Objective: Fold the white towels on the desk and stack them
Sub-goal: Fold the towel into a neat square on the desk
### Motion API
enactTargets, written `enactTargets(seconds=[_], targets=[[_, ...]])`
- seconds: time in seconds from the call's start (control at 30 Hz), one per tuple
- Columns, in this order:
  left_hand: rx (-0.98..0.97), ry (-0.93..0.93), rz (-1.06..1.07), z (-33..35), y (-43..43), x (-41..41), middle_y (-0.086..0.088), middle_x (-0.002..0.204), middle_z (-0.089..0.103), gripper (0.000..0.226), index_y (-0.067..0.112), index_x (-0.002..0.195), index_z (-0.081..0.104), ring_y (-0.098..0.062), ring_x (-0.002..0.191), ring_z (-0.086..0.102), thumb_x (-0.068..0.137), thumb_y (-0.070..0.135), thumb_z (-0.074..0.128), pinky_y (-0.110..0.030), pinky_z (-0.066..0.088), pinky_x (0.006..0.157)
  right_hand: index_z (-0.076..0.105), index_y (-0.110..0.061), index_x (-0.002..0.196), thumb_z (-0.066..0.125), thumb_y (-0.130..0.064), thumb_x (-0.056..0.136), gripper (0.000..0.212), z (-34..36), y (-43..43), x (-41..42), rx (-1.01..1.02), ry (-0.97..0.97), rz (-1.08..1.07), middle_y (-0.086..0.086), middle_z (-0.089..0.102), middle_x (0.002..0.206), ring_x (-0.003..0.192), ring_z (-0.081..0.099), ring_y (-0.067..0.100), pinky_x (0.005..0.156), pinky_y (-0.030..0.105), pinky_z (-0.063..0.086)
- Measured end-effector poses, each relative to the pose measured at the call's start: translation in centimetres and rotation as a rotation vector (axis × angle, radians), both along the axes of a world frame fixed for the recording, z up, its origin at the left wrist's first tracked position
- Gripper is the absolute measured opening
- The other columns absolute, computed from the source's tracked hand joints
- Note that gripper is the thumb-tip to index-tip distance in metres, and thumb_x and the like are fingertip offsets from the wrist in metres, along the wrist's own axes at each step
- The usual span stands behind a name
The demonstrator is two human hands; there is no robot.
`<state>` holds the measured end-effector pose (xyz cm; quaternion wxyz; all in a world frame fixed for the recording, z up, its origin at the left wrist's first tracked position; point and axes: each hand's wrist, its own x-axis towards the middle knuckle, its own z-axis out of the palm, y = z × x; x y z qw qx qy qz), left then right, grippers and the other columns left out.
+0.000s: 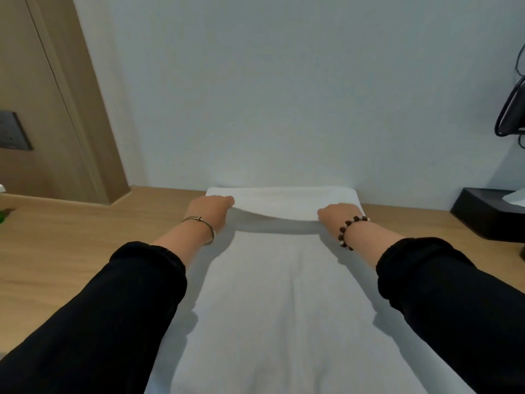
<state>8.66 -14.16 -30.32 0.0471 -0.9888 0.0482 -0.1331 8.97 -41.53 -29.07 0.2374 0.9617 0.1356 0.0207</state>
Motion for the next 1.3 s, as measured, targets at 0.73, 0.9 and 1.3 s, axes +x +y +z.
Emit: enactTargets(seconds=[0.73, 0.9, 1.3], targets=[[-0.12, -0.139, -0.159, -2.1, 0.1, -25.2, -0.006, 0.113, 0.064, 0.04, 0.016, 0.111, 0.064, -0.027, 0.102, 0.057, 0.08, -0.004, 0.048, -0.038, 0.046, 0.082, 0.058, -0.014, 0.104, 0.039, -0.003, 0.086, 0.028, -1.4, -2.4, -25.1, 0.415, -0.184, -0.019, 0.006, 0.061, 0.107, 0.1, 0.059, 0.027, 0.07, 0.029, 0.043], [-0.139, 0.224, -0.081, -5.4, 0.1, -25.8, 0.005, 0.157, 0.021, 0.047, 0.029, 0.148, 0.025, -0.02, 0.144, 0.018, 0.102, 0.033, 0.029, -0.038, 0.022, 0.115, 0.021, -0.017, 0.146, 0.025, -0.007, 0.094, 0.052, -4.8, -3.3, -24.8, 0.441, 0.131, -0.141, 0.005, 0.022, 0.151, 0.136, 0.025, 0.025, 0.107, 0.045, 0.031], [-0.103, 0.351, 0.024, -5.2, -0.3, -11.6, 0.003, 0.159, 0.01, 0.049, 0.028, 0.15, 0.015, -0.024, 0.145, 0.007, 0.103, 0.035, 0.022, -0.041, 0.014, 0.115, 0.011, -0.026, 0.15, 0.045, 0.004, 0.085, 0.079, -4.9, -3.6, -8.7, 0.381, 0.256, -0.157, 0.001, 0.008, 0.158, 0.143, 0.013, 0.027, 0.112, 0.049, 0.026]])
